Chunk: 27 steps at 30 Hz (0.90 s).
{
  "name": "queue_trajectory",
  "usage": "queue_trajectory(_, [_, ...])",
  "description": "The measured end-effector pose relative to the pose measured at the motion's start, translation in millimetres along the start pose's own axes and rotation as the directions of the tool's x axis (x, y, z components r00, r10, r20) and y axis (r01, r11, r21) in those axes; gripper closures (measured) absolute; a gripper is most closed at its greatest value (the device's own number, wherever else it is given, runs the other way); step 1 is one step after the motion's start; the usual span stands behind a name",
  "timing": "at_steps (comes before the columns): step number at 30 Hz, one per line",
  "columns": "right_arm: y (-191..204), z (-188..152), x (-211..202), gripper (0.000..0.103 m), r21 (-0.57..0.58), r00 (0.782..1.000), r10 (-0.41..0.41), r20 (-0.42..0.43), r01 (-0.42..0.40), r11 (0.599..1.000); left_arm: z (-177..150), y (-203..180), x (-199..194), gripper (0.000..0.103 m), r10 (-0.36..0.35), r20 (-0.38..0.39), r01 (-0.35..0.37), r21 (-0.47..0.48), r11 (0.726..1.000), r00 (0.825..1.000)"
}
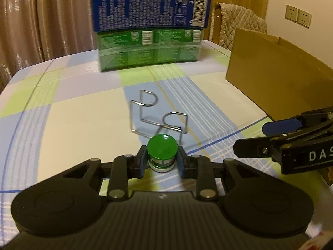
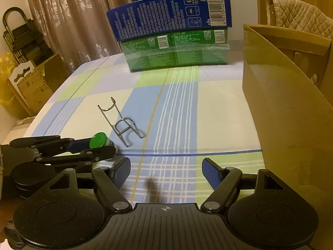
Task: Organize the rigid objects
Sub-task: 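Grasp the green-capped jar with the left tool while the right tool grasps the wire holder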
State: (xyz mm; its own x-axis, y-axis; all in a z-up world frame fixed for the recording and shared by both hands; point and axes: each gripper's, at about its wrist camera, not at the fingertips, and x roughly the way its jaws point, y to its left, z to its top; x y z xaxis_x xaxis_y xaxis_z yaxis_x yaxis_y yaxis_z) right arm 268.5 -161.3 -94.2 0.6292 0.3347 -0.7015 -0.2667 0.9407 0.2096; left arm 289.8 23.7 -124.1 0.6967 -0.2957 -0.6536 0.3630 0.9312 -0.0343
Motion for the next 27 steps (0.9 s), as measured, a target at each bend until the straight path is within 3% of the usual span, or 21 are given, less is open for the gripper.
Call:
queue_trajectory(11, [30.0,9.7,23.3,0.03,-0.039,0.996,0.076,0.046,-0.075,0.996,-9.0,53.5,-38.7,0.079,0.179,-0.02,-0.18,-0.101,0.979,0.984])
queue_trajectory(16, [44.7,11.6,43.5,0.031,-0.12,0.995,0.078,0.062,-0.07,0.99,-13.7,70.1,-39.8,0.079,0.187,-0.032,-0.19,-0.144,0.971,0.982])
queue_trajectory(17, [46.8,12.0,47.6,0.034,-0.147,0.995,0.072,0.065,-0.062,0.987,-13.6,70.4,-38.8,0.079,0.186,-0.033,-0.189,-0.142,0.972,0.982])
queue_trajectory(19, [49.5,11.5,55.1,0.049,-0.2,0.996,0.068,0.065,-0.053,0.978,-13.3,69.2,-37.4,0.079,0.177,-0.033,-0.18,-0.142,0.973,0.984])
queue_trajectory(24, [52.0,11.4,68.9,0.056,-0.305,0.996,0.068,0.064,-0.045,0.951,-12.2,61.2,-34.7,0.079,0.155,-0.028,-0.157,-0.123,0.98,0.988])
queue_trajectory(26, [54.0,11.8,71.9,0.065,-0.339,0.996,0.068,0.064,-0.042,0.94,-12.5,58.4,-34.2,0.079,0.152,-0.028,-0.154,-0.115,0.981,0.988])
queue_trajectory(27, [54.6,11.8,73.1,0.077,-0.352,0.996,0.064,0.061,-0.039,0.935,-12.8,57.4,-34.0,0.079,0.149,-0.029,-0.151,-0.114,0.982,0.988])
